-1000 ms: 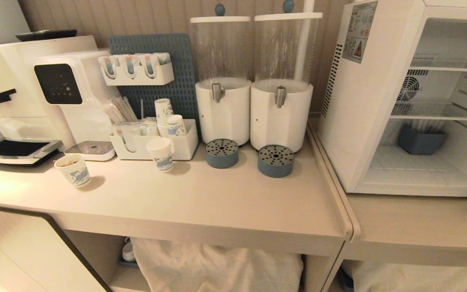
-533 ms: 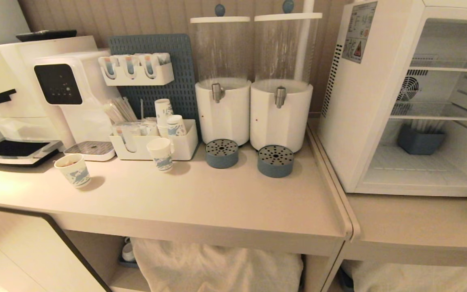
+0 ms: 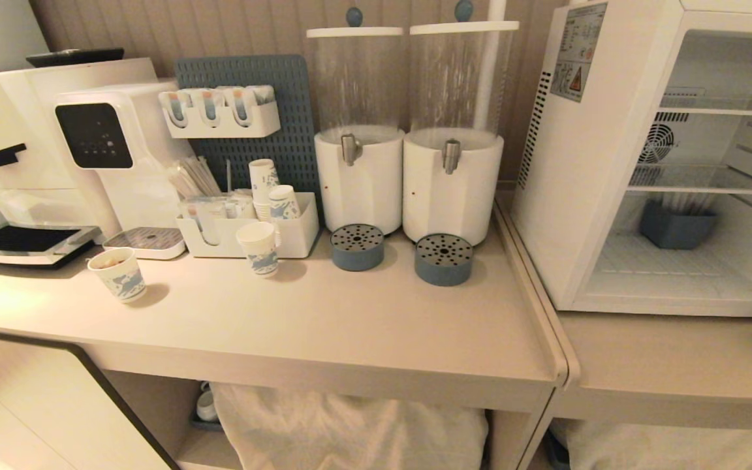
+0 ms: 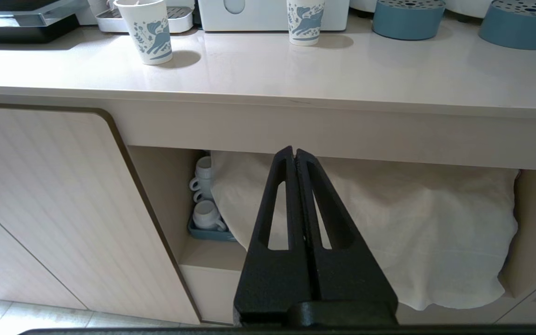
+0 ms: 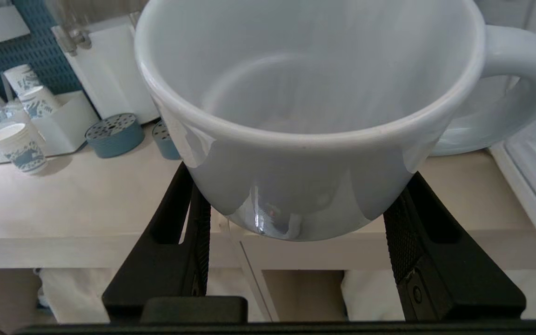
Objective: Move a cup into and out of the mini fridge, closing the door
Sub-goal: Place the ceramic cup on the table
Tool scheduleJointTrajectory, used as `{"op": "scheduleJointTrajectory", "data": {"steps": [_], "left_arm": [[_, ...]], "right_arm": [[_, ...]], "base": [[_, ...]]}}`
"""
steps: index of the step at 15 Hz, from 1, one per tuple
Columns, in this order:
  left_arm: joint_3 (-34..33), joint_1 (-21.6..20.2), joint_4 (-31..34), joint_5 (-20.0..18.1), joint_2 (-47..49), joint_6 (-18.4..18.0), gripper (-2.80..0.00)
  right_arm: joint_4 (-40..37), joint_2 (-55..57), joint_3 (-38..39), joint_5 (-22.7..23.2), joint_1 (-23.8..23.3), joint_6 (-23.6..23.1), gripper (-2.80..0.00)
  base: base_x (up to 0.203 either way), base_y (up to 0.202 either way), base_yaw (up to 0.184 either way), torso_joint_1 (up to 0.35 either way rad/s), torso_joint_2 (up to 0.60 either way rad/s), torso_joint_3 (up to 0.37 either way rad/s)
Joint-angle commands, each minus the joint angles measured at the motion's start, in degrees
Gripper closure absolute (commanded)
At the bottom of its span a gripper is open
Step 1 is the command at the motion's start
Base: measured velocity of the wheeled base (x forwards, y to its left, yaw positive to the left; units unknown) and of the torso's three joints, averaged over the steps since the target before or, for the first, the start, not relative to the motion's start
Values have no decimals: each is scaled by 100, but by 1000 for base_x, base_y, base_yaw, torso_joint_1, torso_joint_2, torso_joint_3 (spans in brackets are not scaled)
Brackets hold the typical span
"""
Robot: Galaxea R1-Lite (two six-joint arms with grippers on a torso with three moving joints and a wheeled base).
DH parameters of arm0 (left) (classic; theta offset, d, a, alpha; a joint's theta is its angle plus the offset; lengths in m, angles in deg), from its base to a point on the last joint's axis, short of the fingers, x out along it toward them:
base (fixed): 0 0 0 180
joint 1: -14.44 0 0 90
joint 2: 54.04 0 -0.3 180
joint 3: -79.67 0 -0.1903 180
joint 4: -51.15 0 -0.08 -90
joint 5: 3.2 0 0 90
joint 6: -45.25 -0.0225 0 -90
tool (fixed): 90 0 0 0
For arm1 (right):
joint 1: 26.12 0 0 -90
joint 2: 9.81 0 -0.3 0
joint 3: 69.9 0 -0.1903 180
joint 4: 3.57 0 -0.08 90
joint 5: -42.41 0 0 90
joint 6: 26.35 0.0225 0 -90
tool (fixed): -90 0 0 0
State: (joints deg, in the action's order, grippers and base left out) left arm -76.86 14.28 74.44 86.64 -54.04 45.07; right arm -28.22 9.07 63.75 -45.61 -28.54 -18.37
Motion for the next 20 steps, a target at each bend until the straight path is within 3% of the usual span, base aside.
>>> {"op": "scheduleJointTrajectory", "data": {"steps": [1, 5, 9, 11, 13, 20], "left_arm": [[-1, -2, -1, -2, 0, 1, 0], [-1, -2, -1, -2, 0, 1, 0], [-1, -2, -1, -2, 0, 1, 0], [-1, -2, -1, -2, 4, 1, 0], [-1, -2, -1, -2, 0, 1, 0], [-1, -2, -1, -2, 0, 1, 0]], "right_arm": [[-106, -327, 19, -19, 5, 6, 0], [-195, -963, 329, -376, 139, -44, 0], [880, -1324, 1507, -451, 215, -333, 0], [1032, -1623, 1941, -413, 216, -509, 0], [891, -1878, 2387, -341, 216, -819, 0], [-25, -1888, 2265, -118, 216, -1141, 0]], "base": [[0, 0, 0, 0, 0, 0], [0, 0, 0, 0, 0, 0], [0, 0, 0, 0, 0, 0], [0, 0, 0, 0, 0, 0], [0, 0, 0, 0, 0, 0], [0, 0, 0, 0, 0, 0]]}}
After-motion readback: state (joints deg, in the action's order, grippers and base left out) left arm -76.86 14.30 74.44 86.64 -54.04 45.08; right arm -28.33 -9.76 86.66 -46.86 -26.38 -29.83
